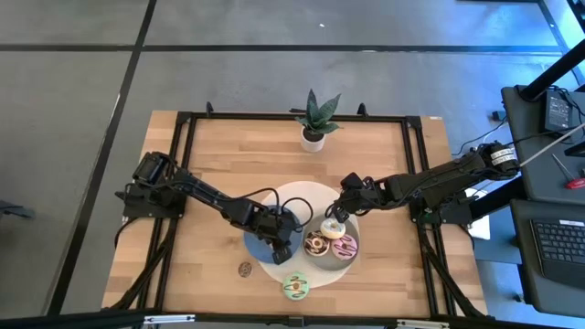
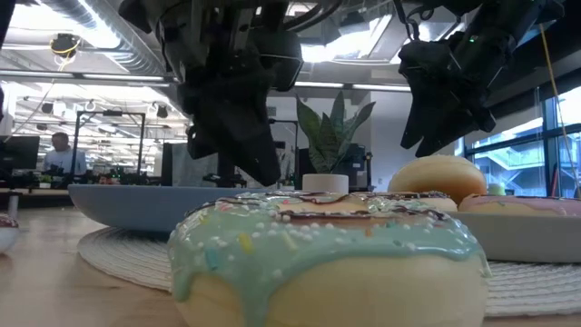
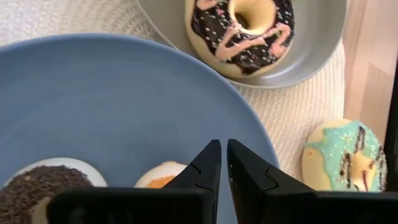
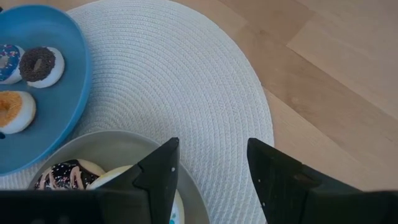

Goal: Pick & Place donuts
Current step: Put the small yellow donut on the blue plate

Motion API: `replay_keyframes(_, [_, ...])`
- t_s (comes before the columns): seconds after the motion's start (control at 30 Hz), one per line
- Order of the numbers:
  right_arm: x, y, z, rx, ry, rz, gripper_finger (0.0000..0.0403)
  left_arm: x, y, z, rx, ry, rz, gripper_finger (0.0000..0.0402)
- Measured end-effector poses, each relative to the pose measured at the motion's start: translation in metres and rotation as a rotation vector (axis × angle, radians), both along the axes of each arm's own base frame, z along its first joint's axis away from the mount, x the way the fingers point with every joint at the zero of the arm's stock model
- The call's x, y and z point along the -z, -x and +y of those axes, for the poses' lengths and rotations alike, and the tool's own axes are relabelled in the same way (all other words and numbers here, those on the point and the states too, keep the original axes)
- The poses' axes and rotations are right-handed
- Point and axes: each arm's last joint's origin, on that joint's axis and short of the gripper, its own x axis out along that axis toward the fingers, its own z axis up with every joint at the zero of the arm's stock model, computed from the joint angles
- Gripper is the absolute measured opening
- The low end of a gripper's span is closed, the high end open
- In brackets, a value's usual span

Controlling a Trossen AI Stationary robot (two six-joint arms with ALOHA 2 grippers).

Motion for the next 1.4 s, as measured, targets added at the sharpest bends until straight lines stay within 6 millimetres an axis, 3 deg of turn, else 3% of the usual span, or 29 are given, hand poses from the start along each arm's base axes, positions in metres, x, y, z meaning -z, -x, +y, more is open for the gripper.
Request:
replay_keyframes(0.67, [0.000,0.000,0.000,0.000,0.000,0.000,0.0191,0.004,0.006,0.001,0.027,-0.132,0.044,0.0027])
replay_keyframes(0.97, [0.000,0.000,0.000,-0.003,0.002,0.001,0.0191,0.010,0.018,0.000,0.051,-0.165,0.167,0.0025])
replay_keyframes(1.27, [0.000,0.000,0.000,0.001,0.008,0.000,0.0191,0.009,0.017,-0.002,0.028,-0.153,0.158,0.0026])
replay_keyframes(1.4, [0.000,0.000,0.000,0.001,0.008,0.000,0.0191,-0.002,0.020,0.000,0.021,-0.151,0.132,0.0029])
